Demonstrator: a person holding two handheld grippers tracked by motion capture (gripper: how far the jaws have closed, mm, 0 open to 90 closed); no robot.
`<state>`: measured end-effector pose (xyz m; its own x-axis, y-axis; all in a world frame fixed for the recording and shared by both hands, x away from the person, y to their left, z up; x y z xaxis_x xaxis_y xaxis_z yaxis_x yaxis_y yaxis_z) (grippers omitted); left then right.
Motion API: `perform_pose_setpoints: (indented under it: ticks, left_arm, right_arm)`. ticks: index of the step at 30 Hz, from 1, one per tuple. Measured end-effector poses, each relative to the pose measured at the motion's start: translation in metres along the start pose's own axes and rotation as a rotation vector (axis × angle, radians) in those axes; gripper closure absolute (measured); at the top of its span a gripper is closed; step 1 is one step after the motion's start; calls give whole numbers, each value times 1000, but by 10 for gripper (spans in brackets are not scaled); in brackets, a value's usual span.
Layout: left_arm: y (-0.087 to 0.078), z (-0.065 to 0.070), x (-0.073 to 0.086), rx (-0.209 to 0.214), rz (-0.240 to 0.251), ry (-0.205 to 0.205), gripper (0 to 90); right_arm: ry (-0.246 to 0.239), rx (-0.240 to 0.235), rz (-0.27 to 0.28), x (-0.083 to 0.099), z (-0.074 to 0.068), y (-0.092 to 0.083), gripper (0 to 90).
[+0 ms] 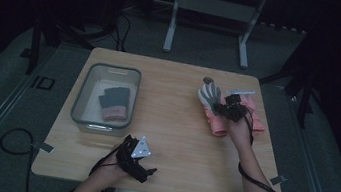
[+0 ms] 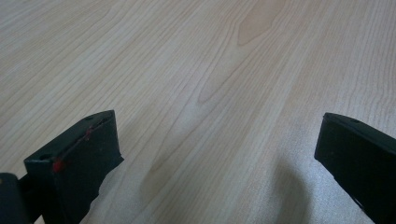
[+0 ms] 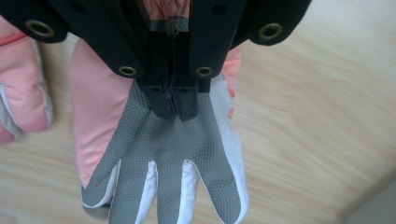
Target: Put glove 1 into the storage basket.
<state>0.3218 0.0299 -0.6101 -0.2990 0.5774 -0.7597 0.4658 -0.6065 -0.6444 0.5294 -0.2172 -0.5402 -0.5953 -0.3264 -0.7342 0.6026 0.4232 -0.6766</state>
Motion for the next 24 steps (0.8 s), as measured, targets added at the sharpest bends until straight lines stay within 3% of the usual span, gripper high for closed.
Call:
perform_pose_setpoints:
  ticks: [2,5,10,11,13,19,24]
  left_arm:
    - [0,1,0,0,-1,2,0]
    - [0,2,0,3,0,5,0]
    - [-1,2,0,5,3,7,0]
    - [-1,2,0,5,3,7,0]
    - [-1,2,-1,3,7,9,0]
    - [-1,2,-1,8,11,15,0]
    - [-1,3,-2,10,14,23,0]
  right_arm:
    - [6,4,29,-4,-12,-12,880]
    - [54,-10,74,-11,-31,-31,880]
    - [82,15,91,-16,-61,-53,880]
    - [82,15,91,-16,-61,-53,880]
    - [133,33,106,-14,-74,-62,880]
    - [210,66,118,1,-86,-67,880]
    - [245,106,104,18,-93,-61,880]
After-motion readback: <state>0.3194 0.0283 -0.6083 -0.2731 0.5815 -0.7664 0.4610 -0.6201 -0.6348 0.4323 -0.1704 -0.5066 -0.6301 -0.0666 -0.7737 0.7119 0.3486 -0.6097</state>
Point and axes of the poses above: each handheld gripper's, and its own axes: y roughly forward along the jaws, x roughly out of its underside, z roughly to its right, the point moved 8 cm from there along y, roughly forward along the jaws, and after that the axes turned 1 degree about z, right-handed, at the moved point
